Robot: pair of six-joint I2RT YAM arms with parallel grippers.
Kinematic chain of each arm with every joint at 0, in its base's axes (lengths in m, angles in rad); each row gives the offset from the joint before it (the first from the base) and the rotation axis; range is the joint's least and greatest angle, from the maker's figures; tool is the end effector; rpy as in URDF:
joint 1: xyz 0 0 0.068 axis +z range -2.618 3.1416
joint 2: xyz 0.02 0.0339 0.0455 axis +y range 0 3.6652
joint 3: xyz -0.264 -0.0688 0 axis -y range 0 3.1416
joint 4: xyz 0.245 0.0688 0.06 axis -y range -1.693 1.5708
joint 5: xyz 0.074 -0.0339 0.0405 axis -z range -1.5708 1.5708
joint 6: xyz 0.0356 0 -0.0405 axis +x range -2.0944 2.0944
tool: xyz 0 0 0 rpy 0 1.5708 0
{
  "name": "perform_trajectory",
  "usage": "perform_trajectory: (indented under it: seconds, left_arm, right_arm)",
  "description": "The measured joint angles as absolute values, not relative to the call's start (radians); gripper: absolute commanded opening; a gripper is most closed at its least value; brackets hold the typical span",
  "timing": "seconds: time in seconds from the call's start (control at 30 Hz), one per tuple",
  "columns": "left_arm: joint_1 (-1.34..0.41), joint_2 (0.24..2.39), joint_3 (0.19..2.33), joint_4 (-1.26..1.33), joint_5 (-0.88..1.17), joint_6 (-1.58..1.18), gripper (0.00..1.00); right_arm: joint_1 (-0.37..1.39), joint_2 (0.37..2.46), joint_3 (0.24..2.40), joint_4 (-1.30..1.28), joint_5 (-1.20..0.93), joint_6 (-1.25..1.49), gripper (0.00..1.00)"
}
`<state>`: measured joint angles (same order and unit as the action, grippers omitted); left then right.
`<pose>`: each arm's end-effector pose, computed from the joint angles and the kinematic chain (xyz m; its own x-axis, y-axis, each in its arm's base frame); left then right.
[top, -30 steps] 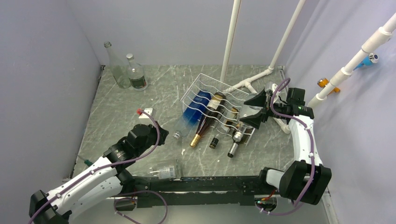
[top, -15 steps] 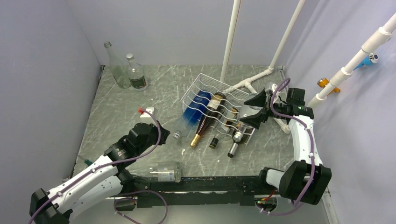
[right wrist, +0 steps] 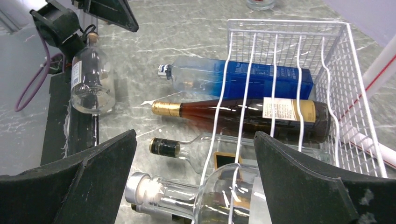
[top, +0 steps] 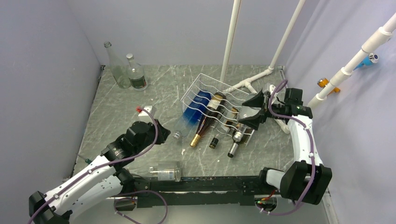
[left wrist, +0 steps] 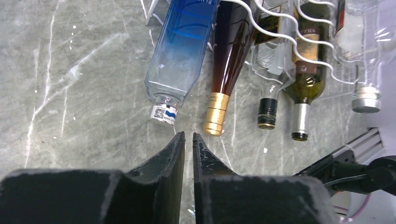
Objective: Take the wine bottle off the wine rack
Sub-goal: Pick up the wine bottle from the center of the board.
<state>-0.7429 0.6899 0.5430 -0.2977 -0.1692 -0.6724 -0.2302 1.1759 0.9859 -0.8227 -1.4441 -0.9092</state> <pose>0.1263 -0.1079 0.2581 -0.5934 -0.2886 -0.7514 0.2367 0.8296 -0.5057 0.2144 -0.0140 0.3032 -0.1266 -0.0727 -0.9893 -0.9482 0.3019 0.0991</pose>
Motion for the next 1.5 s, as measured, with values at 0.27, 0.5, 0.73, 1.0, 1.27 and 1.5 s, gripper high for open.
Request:
perform_trajectory:
  seconds: [0.27, 0.5, 0.73, 1.0, 1.27, 1.5]
  left_arm:
    - [-0.737, 0.628, 0.59, -0.402, -0.189, -0.728, 0.76]
    - [-0.734, 0.62, 0.636, -0.508, -0.231, -0.746, 0.84]
    - [-0.734, 0.643, 0.741, -0.649, -0.324, -0.738, 0.91]
    - [-0.734, 0.603, 0.813, -0.799, -0.501, -0.754, 0.98]
    - [-0.734, 0.534, 0.815, -0.905, -0.623, -0.807, 1.0]
    - [-0.733, 0.49, 0.837, -0.99, -0.71, -0.834, 1.0]
  right_arm:
    - [-0.017, 1.172, 1.002, -0.879, -1.357, -0.973, 1.0]
    - [0.401, 1.23, 1.126, -0.941, -1.194, -1.015, 1.0]
    - [0.818, 1.308, 1.187, -0.892, -0.937, -0.934, 1.0]
    - [1.131, 1.457, 1.225, -0.724, -0.586, -0.711, 1.0]
    - [1.322, 1.628, 1.272, -0.588, -0.31, -0.511, 1.0]
    - [1.401, 1.725, 1.311, -0.513, -0.147, -0.384, 1.0]
